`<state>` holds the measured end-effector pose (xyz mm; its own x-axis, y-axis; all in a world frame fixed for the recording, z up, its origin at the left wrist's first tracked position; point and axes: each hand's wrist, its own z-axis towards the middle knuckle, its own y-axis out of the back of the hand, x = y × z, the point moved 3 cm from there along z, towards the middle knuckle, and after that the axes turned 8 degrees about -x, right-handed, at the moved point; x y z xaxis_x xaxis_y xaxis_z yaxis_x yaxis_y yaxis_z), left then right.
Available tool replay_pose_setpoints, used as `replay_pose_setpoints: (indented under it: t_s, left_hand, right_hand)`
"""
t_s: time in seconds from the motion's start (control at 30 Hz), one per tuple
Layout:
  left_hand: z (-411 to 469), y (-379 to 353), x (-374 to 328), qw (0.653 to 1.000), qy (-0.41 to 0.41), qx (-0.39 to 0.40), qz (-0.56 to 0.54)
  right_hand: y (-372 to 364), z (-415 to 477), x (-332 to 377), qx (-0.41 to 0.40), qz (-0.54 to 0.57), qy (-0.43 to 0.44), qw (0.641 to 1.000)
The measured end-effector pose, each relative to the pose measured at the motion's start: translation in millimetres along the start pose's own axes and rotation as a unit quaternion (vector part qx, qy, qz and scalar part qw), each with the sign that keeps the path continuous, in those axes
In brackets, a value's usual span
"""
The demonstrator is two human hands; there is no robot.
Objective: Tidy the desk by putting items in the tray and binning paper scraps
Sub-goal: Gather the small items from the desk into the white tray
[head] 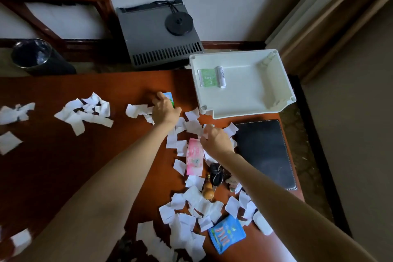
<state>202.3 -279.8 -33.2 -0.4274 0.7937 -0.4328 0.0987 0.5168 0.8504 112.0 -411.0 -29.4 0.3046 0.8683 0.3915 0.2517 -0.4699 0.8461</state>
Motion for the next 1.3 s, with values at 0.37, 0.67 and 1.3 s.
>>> replay_pose_setpoints:
  t_s: [0.37, 0.67, 1.3]
  left_hand:
    - [-72.1, 29.6, 46.5, 0.992, -0.015, -0.033, -0.123]
    - [-104.7, 55.4, 72.8, 0.991, 0.008, -0.044, -0.125]
    - [-82.2, 26.3, -107.7, 0.983, -0.094, -0.027, -0.157]
  right_hand:
    - [-27.9, -47.2, 11.0, 0.031, -0.044, -0.036, 0.998]
    - [-26.1, -66.4, 33.7, -0.028, -0.003, -0.016, 0.999]
    - [114.5, 38.9, -56.3, -0.168, 0.081, -0.072, 0.980]
